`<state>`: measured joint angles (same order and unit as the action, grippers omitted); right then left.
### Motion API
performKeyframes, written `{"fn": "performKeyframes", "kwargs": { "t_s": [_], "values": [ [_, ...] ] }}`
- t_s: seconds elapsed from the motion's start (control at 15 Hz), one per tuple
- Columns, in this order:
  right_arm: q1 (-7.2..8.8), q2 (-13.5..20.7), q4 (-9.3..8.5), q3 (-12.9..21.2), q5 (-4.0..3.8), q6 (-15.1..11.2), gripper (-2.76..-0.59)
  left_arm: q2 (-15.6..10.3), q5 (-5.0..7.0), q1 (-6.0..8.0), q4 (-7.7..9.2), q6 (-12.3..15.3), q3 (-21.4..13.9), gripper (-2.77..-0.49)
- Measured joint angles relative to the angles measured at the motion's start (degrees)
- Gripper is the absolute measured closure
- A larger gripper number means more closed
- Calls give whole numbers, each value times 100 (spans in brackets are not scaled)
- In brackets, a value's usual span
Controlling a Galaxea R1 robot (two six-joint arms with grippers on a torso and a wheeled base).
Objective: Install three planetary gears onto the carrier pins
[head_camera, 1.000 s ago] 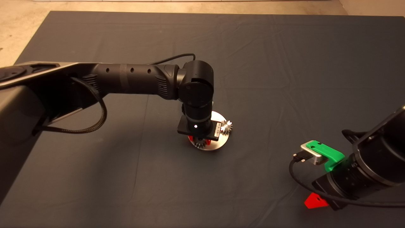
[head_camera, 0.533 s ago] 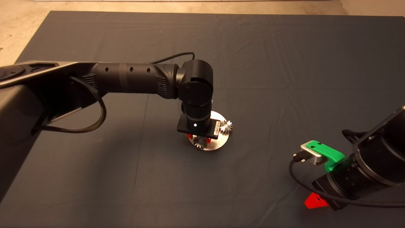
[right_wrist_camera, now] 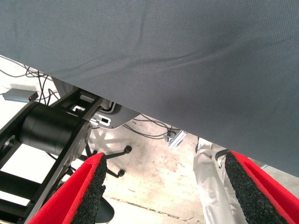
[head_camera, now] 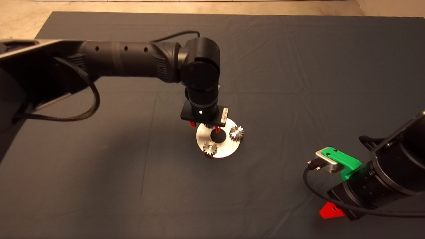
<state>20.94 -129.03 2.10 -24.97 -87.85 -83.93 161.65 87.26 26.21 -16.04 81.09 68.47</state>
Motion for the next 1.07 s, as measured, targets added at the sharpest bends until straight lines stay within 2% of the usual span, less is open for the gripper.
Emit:
{"fn": "performKeyframes", "kwargs": {
  "t_s": [0.13,0.27,0.4,0.53,0.67,0.73,0.87,1.0,1.07],
  "values": [
    [0,0,-2,0,-2,-7,-187,-111,1,53,87,82,-158,-175],
    [0,0,-2,0,0,-74,-187,-218,4,58,158,342,-474,-176],
    [2,-1,-2,20,-2,-191,-187,-333,2,126,194,797,-981,-187],
    [48,-2,-2,135,2,-369,-187,-567,0,179,235,1280,-1737,-189],
    [154,-2,-5,265,-2,-635,-187,-814,2,179,301,1722,-2464,-189],
    [193,-9,-7,304,4,-761,-187,-902,5,179,318,1894,-2681,-189],
    [209,-69,-10,366,-11,-1062,-187,-1078,22,207,306,2431,-3132,-189],
    [215,-355,-26,397,-20,-1395,-187,-1146,15,239,325,2834,-3667,-189],
    [244,-625,-40,419,-24,-1597,-187,-1186,9,242,328,2981,-3807,-189]
  ]
}}
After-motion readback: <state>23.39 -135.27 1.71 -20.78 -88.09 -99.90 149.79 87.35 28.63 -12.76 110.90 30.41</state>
